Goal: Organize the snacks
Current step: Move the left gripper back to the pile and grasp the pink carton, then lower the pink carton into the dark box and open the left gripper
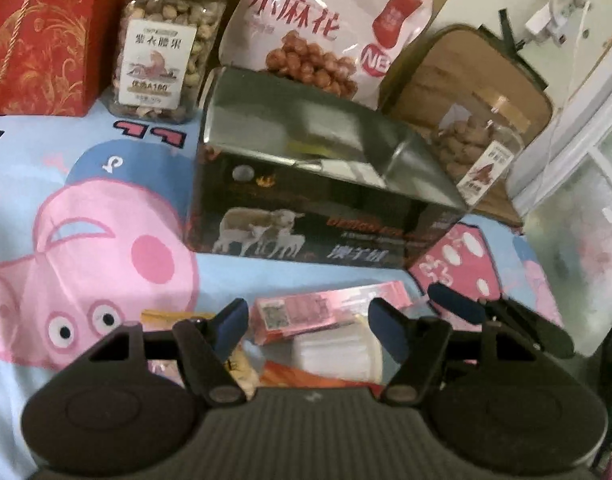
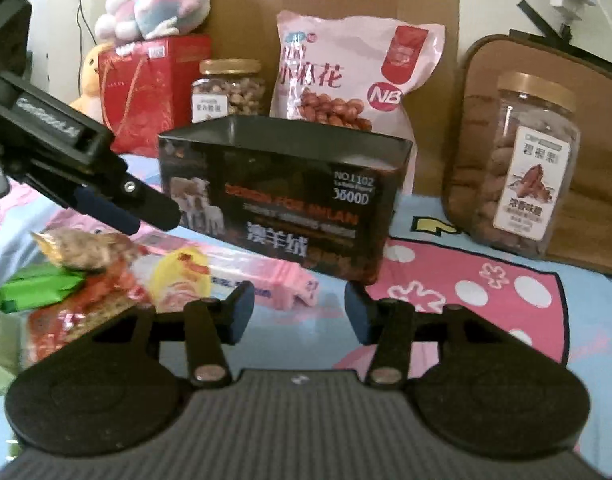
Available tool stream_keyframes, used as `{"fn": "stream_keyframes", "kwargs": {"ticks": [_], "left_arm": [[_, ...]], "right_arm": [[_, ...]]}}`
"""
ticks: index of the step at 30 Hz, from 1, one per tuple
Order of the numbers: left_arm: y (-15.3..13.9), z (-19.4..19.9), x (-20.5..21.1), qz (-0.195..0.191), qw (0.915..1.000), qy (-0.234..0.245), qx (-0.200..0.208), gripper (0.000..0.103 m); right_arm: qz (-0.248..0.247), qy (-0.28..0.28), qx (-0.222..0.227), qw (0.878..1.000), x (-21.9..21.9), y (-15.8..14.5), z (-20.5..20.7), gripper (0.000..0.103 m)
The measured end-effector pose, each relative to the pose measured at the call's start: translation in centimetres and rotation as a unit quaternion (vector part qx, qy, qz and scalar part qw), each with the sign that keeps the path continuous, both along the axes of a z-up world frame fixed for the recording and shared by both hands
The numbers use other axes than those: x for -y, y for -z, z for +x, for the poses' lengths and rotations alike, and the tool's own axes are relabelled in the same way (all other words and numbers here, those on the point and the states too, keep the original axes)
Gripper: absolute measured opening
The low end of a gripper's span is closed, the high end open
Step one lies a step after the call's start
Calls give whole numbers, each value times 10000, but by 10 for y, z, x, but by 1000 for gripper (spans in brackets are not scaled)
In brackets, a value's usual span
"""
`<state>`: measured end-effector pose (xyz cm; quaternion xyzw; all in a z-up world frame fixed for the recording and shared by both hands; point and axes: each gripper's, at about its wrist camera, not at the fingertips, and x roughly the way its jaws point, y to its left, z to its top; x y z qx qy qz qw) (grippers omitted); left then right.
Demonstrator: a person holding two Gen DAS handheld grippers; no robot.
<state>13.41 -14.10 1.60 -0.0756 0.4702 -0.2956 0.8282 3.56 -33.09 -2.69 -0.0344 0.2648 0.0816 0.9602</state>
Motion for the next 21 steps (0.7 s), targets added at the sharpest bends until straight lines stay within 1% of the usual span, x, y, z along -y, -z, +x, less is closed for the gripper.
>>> {"fn": "stream_keyframes", "kwargs": {"ticks": [2, 5, 7, 8, 9, 10, 11, 12, 15, 19, 21], "left_arm": [[1, -3, -2, 24, 10000, -4, 61, 67], [1, -4, -5, -58, 10000, 16, -28, 67], [5, -2, -3, -120, 9998, 85, -159, 62], [5, -2, -1, -69, 9999, 68, -101, 63], [4, -3, 2, 3, 10000, 34, -17, 63], [3, -3, 5, 80, 10000, 14, 33, 62], [2, -3, 6, 121, 9999, 3, 44, 62], [0, -4, 6, 123, 9999, 16, 67, 62], [-15, -15, 1, 41, 9995, 85, 298, 62], [-43, -26, -6, -159, 9976, 66, 675, 62], [-58, -22, -6, -233, 9962, 29, 838, 62]], "right_arm": [[-91, -138, -67, 9998, -4, 2, 6, 53], [-163, -367, -173, 9990, -11, 6, 10, 54], [-86, -463, -214, 9987, -12, 6, 13, 53], [12, -504, -254, 9984, -11, 6, 14, 52], [117, -540, -293, 9980, -11, 6, 14, 48], [136, -530, -285, 9981, -11, 6, 13, 46], [102, -511, -254, 9983, -13, 5, 11, 44], [86, -457, -230, 9987, -14, 5, 7, 39], [129, -343, -30, 9993, -15, -2, -11, 38], [6, -290, 519, 9982, -23, -25, -39, 38], [-3, -254, 730, 9970, -24, -37, -39, 38]]}}
